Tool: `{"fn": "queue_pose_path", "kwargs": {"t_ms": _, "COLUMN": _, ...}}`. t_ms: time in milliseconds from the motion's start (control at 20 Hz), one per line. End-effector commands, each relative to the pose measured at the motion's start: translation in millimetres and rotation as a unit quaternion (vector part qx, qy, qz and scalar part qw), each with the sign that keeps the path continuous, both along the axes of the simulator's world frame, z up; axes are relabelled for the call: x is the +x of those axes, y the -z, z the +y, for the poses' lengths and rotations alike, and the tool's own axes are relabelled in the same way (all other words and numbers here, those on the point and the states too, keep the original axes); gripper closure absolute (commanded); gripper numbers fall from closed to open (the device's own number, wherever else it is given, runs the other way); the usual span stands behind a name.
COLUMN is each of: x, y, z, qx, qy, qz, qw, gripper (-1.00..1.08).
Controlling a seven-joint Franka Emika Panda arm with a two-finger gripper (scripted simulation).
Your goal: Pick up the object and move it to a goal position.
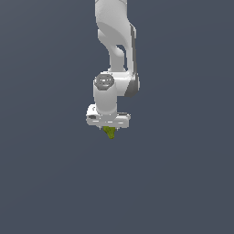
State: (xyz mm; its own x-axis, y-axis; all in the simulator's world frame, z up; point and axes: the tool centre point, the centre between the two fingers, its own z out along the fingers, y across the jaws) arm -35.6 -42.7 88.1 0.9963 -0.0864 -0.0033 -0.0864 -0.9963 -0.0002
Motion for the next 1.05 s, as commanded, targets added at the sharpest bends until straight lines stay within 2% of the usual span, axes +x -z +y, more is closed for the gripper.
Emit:
{"fn": "queue_pose_path", "kwargs": {"t_ms": 0, "x": -15.6, "y": -8.5, "z": 6.8, "qx": 0.0, "qy": 0.0, "qz": -0.001, "qw": 1.0, "gripper": 1.08}}
{"fn": "queue_pose_path", "kwargs": {"t_ms": 500, "x": -67.3, "y": -33.8, "z": 29.5, "qx": 0.0, "qy": 0.0, "qz": -0.002, "qw": 1.0, "gripper": 1.08}}
{"fn": "queue_pose_path", "kwargs": {"t_ms": 750, "x": -80.8, "y": -41.0, "z": 35.8, "qx": 0.0, "qy": 0.0, "qz": -0.002, "qw": 1.0, "gripper": 1.08}}
{"fn": "queue_pose_path", "kwargs": {"t_ms": 1000, "x": -85.2, "y": -43.6, "z": 38.1, "qx": 0.0, "qy": 0.0, "qz": -0.002, "qw": 1.0, "gripper": 1.08}}
